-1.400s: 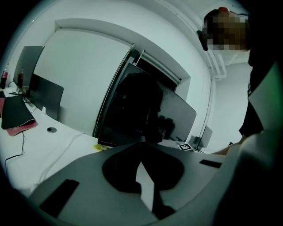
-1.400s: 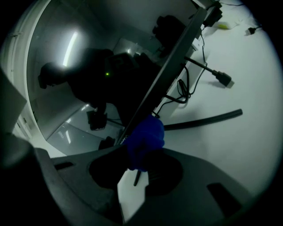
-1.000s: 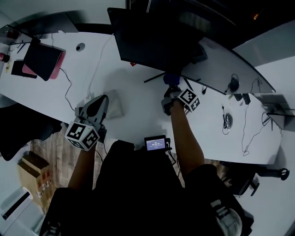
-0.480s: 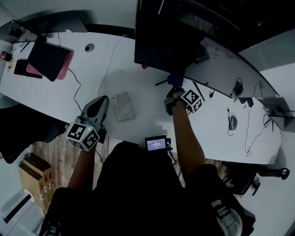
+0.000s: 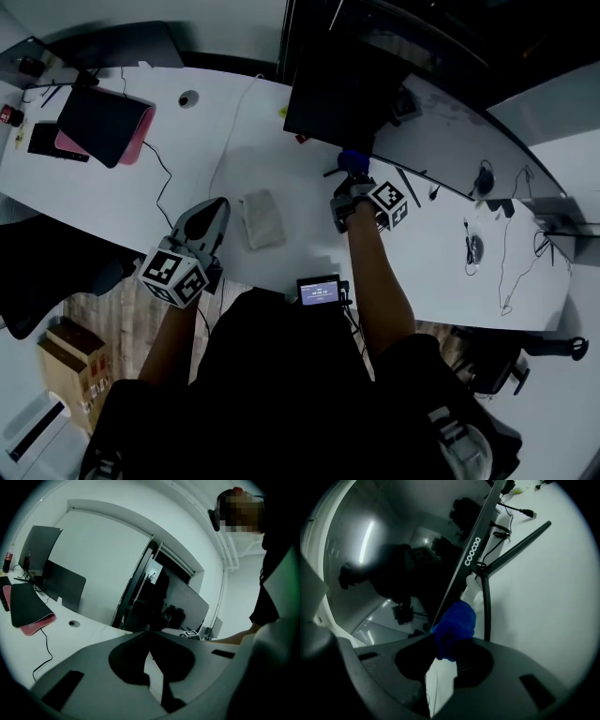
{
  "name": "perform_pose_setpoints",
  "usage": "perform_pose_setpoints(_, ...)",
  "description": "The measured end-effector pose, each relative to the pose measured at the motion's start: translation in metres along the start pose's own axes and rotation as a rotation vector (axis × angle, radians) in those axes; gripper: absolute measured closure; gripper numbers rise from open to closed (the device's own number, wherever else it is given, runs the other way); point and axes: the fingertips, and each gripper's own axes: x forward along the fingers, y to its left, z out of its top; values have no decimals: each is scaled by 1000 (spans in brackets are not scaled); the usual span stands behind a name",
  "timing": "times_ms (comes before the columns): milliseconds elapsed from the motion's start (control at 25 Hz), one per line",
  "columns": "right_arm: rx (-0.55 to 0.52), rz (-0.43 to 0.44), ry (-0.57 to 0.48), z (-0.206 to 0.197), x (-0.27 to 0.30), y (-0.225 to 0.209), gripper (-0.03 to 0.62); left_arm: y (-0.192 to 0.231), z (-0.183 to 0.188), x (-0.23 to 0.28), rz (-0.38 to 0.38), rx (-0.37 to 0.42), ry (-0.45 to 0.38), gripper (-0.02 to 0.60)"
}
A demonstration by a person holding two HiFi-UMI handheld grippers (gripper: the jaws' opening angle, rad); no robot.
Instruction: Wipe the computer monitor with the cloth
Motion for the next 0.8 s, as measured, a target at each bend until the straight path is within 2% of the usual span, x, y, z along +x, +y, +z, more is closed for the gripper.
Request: perform_pose_setpoints(800,-96,43,146,-78,53,46,497,37,7,-33,42,-24,-34,588)
